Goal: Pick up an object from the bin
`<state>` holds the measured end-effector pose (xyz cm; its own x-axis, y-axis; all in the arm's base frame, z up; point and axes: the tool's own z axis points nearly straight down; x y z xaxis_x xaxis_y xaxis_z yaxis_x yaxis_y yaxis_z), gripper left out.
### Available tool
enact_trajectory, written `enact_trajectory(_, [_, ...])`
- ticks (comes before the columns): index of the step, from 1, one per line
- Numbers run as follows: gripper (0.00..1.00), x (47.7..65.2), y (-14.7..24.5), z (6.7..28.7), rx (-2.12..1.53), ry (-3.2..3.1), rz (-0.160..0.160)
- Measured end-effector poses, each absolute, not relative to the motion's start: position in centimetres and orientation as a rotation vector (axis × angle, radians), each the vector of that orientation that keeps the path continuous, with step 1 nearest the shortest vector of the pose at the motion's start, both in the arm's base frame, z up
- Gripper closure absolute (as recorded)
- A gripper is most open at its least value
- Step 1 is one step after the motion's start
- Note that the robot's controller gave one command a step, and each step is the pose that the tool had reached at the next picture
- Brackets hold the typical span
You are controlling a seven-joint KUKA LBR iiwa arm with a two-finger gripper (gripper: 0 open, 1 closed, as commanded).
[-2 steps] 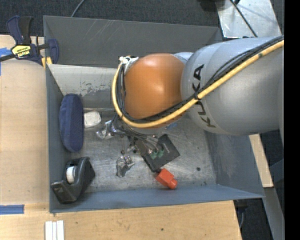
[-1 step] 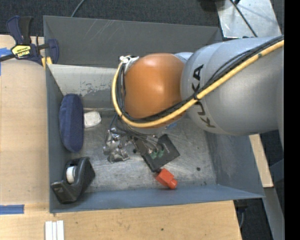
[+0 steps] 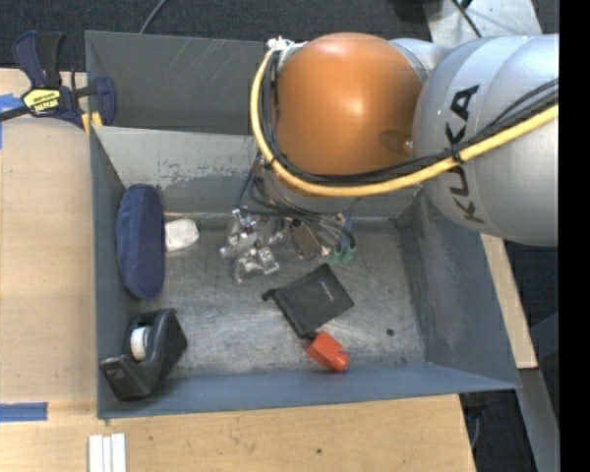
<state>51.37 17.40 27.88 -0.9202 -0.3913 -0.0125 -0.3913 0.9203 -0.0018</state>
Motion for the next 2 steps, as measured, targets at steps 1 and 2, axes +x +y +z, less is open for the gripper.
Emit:
enact_trajectory(1, [1.00,52.4,19.0,15.4,-0.446,3.115,0.000])
enact_trajectory(2, [1.00,56.4,16.7,25.6,-0.241,3.120,0.002])
